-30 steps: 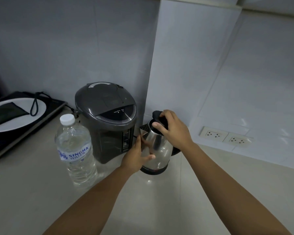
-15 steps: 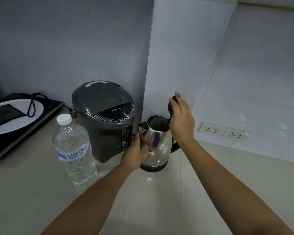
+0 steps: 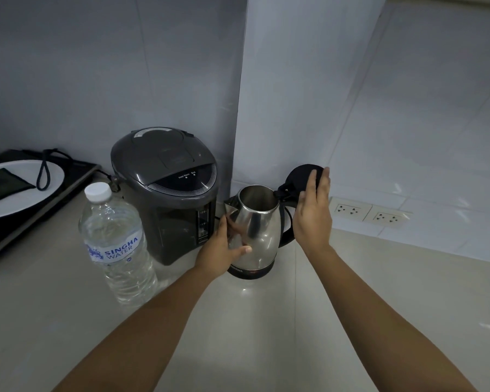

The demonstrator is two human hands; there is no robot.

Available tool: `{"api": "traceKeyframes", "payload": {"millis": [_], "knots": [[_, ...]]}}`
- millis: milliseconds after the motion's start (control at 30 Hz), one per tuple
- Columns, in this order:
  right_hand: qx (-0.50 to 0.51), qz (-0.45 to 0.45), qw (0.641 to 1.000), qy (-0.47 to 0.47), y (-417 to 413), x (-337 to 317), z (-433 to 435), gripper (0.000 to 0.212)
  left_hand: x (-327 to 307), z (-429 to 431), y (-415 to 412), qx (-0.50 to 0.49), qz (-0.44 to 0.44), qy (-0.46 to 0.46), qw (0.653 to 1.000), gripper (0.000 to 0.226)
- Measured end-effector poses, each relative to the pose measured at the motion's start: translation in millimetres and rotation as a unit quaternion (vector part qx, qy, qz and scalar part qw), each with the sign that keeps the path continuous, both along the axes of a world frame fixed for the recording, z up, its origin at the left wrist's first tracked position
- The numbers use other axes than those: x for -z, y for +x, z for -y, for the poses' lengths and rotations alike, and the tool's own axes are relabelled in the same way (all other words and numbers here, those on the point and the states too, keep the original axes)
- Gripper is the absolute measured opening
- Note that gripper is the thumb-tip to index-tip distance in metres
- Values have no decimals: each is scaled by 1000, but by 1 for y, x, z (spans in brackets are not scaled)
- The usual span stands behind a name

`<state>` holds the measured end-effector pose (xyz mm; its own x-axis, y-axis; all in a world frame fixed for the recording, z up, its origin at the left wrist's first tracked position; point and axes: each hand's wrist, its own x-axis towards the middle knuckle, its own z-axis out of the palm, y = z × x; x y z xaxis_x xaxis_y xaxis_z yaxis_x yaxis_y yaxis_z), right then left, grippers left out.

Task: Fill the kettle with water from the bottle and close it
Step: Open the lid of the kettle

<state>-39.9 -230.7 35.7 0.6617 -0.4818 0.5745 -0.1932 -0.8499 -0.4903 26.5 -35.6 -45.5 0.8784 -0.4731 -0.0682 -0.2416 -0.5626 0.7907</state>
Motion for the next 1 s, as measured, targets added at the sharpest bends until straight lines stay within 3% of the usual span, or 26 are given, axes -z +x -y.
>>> {"api": "traceKeyframes", "payload": {"millis": [300,533,867,1000], "knots": [[-10,-52,998,-32,-12,32,-5,67,-4,0,-2,2,0,-1,1000,110],[-73,-60,995,-26,-34,55,3,65,-11,-2,-5,9,1,3,1000,107],[-103,-149,963,201,-24,35,7,100,-12,-2,-5,5,-17,-26,1000,106],[-108,-137,961,213,-17,35,8,102,-17,-2,-4,7,-47,-36,998,108]]}}
